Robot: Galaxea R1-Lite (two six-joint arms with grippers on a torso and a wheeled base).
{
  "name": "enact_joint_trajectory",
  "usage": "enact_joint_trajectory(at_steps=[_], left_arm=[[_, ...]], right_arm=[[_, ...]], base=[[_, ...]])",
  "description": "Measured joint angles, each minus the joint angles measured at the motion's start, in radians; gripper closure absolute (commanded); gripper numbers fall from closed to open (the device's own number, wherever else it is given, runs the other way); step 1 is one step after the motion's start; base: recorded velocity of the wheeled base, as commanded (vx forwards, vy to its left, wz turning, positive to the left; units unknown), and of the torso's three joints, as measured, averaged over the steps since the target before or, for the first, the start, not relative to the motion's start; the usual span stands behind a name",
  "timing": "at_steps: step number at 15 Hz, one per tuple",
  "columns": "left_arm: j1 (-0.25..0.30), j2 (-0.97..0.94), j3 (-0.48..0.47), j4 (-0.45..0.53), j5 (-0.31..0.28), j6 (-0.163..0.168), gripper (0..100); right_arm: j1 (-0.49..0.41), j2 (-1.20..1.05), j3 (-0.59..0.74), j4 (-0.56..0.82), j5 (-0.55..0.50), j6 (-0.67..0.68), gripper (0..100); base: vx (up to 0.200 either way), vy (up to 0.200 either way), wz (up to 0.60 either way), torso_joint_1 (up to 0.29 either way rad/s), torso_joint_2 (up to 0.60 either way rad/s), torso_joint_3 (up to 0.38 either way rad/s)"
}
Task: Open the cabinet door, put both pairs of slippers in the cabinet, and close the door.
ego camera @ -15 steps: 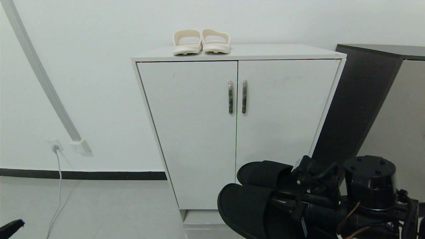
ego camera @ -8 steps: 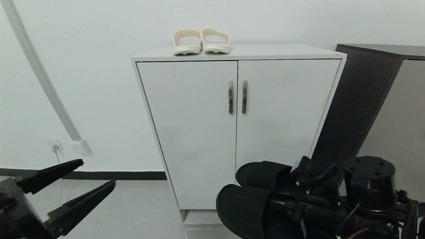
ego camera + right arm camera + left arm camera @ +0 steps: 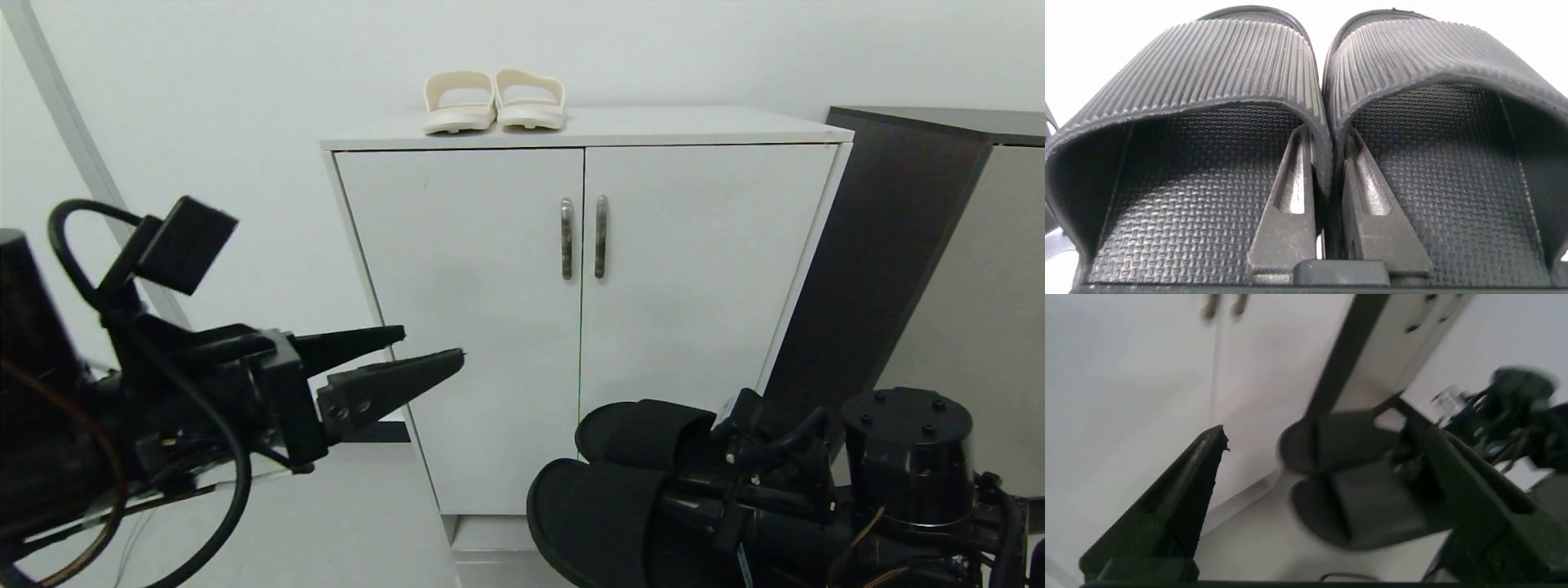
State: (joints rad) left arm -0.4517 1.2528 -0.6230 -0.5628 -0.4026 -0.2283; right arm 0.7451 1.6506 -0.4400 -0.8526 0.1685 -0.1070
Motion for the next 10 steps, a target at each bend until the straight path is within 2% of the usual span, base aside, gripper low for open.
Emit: enact_joint_trajectory(at_steps=[3, 4, 5, 6, 7, 8, 10], left_arm=[[-0.095, 0.123, -0.105, -0.019, -0.010, -0.029, 0], [-0.113, 0.164, -0.147, -0.029, -0.013, -0.055, 0], [-0.127, 0.207, -0.200, -0.036, -0.016, -0.095, 0], [-0.139, 0.254, -0.261, -0.040, -0.043, -0.131, 0], [-0.144, 0.288, -0.306, -0.041, -0.092, -0.145, 0], [-0.147, 0.324, -0.346, -0.040, -0.144, -0.153, 0], [-0.148, 0.391, -0.405, -0.040, -0.186, -0.156, 0]], right_arm=[[0.000, 0.000, 0.013, 0.002, 0.000, 0.000, 100], [-0.001, 0.000, 0.016, 0.002, 0.000, 0.000, 100], [-0.001, 0.000, 0.018, 0.002, 0.000, 0.000, 100], [-0.001, 0.001, 0.021, 0.002, 0.000, 0.000, 100], [-0.001, 0.002, 0.021, 0.001, 0.000, 0.000, 100], [-0.001, 0.003, 0.022, 0.001, 0.000, 0.000, 100], [-0.001, 0.004, 0.028, 0.002, 0.000, 0.000, 100]], base=[[0.000, 0.000, 0.00, 0.000, 0.00, 0.000], [0.000, 0.000, 0.00, 0.000, 0.00, 0.000], [0.000, 0.000, 0.00, 0.000, 0.00, 0.000], [0.000, 0.000, 0.00, 0.000, 0.00, 0.000], [0.000, 0.000, 0.00, 0.000, 0.00, 0.000], [0.000, 0.000, 0.00, 0.000, 0.00, 0.000], [0.000, 0.000, 0.00, 0.000, 0.00, 0.000]])
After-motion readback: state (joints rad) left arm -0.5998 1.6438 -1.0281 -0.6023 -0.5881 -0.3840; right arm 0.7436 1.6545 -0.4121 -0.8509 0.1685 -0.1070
